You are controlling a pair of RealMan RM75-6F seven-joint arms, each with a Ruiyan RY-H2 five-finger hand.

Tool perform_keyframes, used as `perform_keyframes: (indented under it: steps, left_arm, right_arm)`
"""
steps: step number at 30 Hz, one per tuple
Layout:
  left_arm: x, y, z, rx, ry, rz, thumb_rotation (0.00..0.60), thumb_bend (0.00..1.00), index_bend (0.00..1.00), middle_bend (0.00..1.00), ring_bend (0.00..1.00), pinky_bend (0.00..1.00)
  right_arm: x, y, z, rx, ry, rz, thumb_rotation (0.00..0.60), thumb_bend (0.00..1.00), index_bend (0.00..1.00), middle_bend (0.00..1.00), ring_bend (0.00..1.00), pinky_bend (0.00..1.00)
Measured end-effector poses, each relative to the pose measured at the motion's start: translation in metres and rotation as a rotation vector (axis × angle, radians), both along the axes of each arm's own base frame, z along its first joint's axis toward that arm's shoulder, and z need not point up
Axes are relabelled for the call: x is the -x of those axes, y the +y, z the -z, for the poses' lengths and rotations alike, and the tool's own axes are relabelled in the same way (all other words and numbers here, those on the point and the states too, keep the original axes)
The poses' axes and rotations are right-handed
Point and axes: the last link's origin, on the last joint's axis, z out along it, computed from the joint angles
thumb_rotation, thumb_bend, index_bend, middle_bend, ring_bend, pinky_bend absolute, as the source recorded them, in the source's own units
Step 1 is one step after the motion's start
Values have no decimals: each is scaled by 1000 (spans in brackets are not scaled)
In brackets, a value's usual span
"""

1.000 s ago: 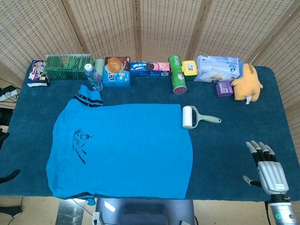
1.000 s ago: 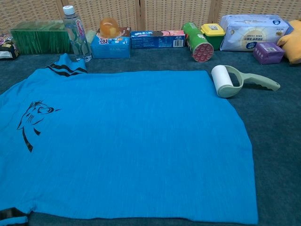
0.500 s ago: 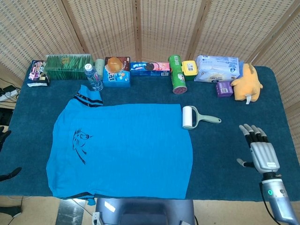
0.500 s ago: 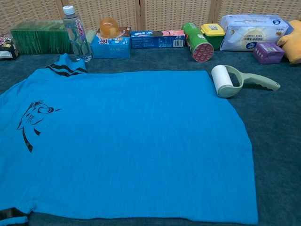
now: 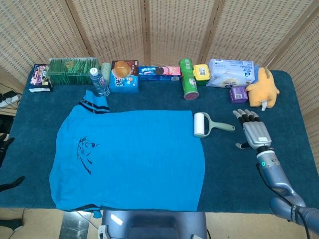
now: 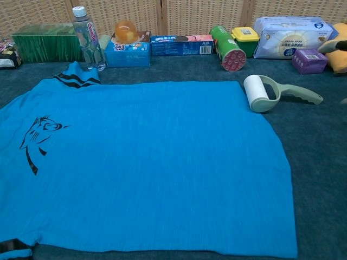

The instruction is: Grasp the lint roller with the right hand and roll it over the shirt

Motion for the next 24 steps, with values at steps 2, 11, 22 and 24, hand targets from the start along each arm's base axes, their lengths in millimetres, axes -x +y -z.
perform_keyframes:
  steps: [2, 11, 22, 24]
  left_arm:
    - [0, 2, 1, 0, 2, -9, 600, 115, 0, 0, 0, 80]
    - [0, 10, 2, -2, 5, -40, 600, 115, 0, 0, 0, 79]
    - [1, 14, 1, -7, -2, -54, 600, 116, 0, 0, 0, 80]
    - [1, 14, 1, -5, -2, -54, 600, 115, 0, 0, 0, 80]
  right_arm:
    - [1, -7, 6, -19, 4, 12, 600, 10, 0, 51, 11, 21]
    - [-6, -28, 34, -78, 7, 18, 600, 66, 14, 136, 64, 21]
    - [-9, -45, 55, -107, 34, 26, 600, 189, 122, 265, 105, 29]
    - [-9, -46, 58, -108, 40, 25, 600, 208, 157, 267, 107, 29]
